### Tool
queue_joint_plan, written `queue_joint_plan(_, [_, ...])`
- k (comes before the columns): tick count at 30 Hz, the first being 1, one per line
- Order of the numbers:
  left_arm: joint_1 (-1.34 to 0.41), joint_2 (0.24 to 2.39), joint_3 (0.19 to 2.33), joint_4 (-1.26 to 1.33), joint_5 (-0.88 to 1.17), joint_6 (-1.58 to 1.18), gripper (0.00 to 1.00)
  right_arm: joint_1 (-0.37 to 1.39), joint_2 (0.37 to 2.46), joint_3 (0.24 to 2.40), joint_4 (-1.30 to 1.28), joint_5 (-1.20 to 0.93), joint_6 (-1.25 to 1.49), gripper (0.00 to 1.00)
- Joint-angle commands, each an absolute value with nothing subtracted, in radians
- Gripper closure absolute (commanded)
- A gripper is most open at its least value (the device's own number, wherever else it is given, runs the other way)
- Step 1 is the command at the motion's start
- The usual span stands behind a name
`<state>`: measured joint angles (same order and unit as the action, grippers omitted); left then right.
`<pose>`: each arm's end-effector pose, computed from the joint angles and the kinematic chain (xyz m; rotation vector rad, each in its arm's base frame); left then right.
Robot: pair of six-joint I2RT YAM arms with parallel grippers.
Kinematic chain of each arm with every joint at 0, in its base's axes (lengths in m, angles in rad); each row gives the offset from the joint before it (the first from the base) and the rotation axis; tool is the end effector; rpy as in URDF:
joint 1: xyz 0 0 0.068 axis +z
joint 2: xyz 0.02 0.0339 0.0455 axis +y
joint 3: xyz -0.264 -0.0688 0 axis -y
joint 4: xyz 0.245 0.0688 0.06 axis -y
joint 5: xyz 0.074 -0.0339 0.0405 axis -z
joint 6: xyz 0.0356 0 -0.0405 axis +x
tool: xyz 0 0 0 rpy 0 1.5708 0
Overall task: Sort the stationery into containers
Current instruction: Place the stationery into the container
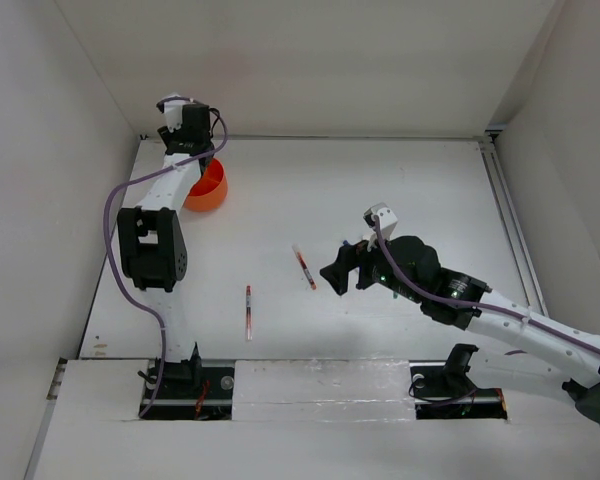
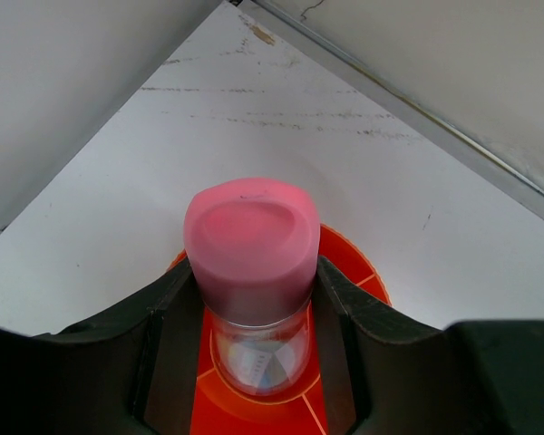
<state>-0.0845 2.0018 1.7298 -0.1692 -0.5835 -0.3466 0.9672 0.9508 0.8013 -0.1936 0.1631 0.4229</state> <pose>0.4761 -0.0206 0.3010 -0.6108 1.8488 0.3019 0.1300 0.1783 0.3145 -0.4234 1.9422 0.7710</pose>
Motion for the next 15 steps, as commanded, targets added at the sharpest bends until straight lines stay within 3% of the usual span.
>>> queue_joint_plan(1, [-0.084, 1.97, 1.749, -0.13, -0.592, -0.353, 0.84, 0.966, 0.939, 0.792, -0.156, 0.153, 0.43, 0.0])
queue_joint_plan(8, [-0.084, 1.928, 1.7, -0.081, -0.563, -0.342, 0.46, 0.966, 0.948, 0.792, -0.156, 0.144, 0.43, 0.0])
queue_joint_plan(15, [-0.093, 1.901, 1.69, -0.081, -0.563, -0.342, 0.3, 0.966, 0.948, 0.792, -0.156, 0.144, 0.43, 0.0])
